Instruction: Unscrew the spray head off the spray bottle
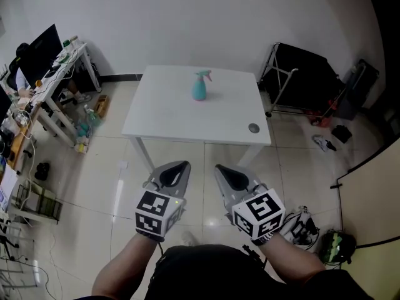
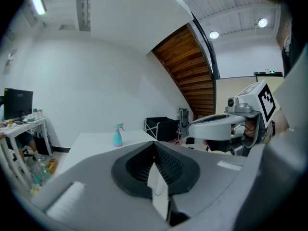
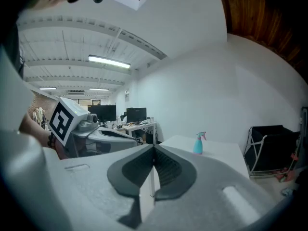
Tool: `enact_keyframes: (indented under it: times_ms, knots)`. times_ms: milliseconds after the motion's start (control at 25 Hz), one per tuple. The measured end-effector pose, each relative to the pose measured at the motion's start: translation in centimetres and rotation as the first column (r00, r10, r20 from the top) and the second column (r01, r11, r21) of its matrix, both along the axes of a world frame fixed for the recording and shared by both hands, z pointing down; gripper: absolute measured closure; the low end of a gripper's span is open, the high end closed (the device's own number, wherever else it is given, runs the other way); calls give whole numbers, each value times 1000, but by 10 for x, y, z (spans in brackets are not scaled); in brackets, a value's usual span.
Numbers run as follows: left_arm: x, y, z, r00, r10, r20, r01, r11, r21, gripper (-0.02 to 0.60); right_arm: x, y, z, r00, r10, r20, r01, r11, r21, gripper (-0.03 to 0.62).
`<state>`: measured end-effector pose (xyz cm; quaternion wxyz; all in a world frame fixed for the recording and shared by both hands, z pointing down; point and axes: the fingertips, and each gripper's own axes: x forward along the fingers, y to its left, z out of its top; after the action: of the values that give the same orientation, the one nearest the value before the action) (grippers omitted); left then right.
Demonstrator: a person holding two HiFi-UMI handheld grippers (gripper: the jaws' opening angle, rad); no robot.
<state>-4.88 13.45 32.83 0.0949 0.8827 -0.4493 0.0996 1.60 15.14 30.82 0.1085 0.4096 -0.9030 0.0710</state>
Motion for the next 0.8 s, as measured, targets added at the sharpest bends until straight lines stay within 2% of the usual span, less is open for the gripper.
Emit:
enact_keyframes:
  times_ms: [400,800]
  knots:
    - [-24,-15,-1,1000,23,-22,-23,1000,2,568,-25,-13,-4,999,24,-24,-24,1000,4,603]
    - [-22,-38,8,1000,17,-10,-17,1000,-8,568,-21,-36,2,1000,25,-10,-25,1000,1,603]
